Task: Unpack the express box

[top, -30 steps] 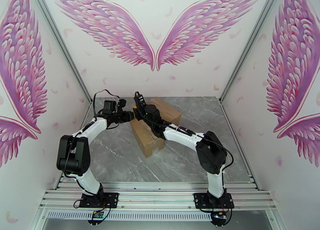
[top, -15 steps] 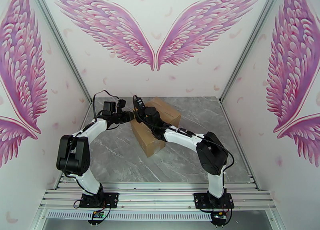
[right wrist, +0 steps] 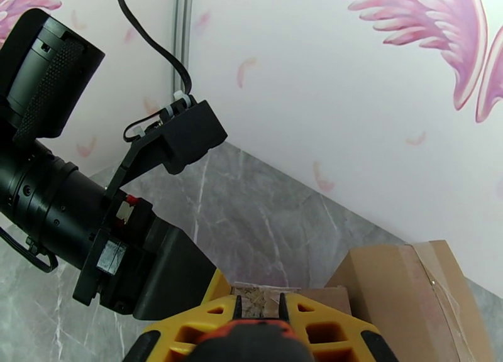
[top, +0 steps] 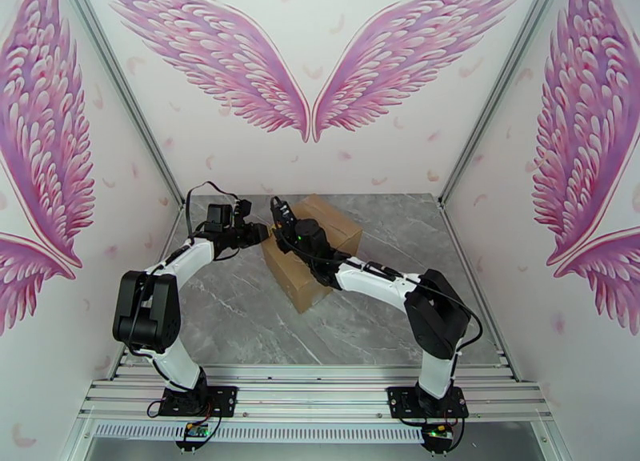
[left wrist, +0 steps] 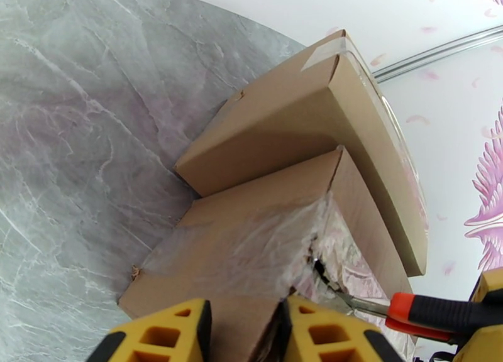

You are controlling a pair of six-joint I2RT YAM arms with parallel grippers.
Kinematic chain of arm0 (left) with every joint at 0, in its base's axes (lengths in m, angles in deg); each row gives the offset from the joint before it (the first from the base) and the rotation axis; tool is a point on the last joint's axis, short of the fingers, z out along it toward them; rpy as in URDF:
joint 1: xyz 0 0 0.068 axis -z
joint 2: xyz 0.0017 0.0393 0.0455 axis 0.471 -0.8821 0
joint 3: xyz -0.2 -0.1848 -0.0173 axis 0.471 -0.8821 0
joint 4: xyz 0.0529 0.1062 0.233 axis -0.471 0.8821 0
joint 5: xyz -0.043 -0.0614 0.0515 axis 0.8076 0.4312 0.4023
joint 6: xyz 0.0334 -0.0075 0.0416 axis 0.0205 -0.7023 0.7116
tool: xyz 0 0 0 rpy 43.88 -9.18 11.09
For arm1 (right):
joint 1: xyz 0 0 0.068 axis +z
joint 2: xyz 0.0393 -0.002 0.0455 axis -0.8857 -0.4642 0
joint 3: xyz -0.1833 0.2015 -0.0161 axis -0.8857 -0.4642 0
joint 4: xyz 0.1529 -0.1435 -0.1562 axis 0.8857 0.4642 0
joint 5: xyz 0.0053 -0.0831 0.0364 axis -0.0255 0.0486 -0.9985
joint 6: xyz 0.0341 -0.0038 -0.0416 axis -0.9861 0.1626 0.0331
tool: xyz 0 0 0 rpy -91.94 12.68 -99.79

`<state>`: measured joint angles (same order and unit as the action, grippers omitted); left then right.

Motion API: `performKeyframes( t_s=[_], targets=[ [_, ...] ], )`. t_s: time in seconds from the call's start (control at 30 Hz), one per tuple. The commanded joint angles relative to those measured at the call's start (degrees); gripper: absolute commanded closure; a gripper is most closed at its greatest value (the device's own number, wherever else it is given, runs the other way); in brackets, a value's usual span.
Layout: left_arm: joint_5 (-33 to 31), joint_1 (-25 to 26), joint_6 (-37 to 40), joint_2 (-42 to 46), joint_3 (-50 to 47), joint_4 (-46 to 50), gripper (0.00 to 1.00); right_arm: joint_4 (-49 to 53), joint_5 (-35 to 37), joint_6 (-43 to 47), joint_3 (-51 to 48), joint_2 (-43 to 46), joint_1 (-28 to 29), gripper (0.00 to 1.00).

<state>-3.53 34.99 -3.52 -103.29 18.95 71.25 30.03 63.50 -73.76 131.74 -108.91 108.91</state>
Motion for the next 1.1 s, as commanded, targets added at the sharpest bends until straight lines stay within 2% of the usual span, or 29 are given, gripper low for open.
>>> performKeyframes(
  t_s=[0.0,1.07],
  targets=[
    [-7.77,-0.04,-0.61,-2.02,-3.12,6.62,0.68,1.57,0.59,0.04,-1.7,3.87,0.59,0.99],
    [-12.58,1.18,-3.21,-0.91,-3.82,6.45,0.71,7.4,2.19,-2.18,-18.03,20.41,1.25,1.0]
  ],
)
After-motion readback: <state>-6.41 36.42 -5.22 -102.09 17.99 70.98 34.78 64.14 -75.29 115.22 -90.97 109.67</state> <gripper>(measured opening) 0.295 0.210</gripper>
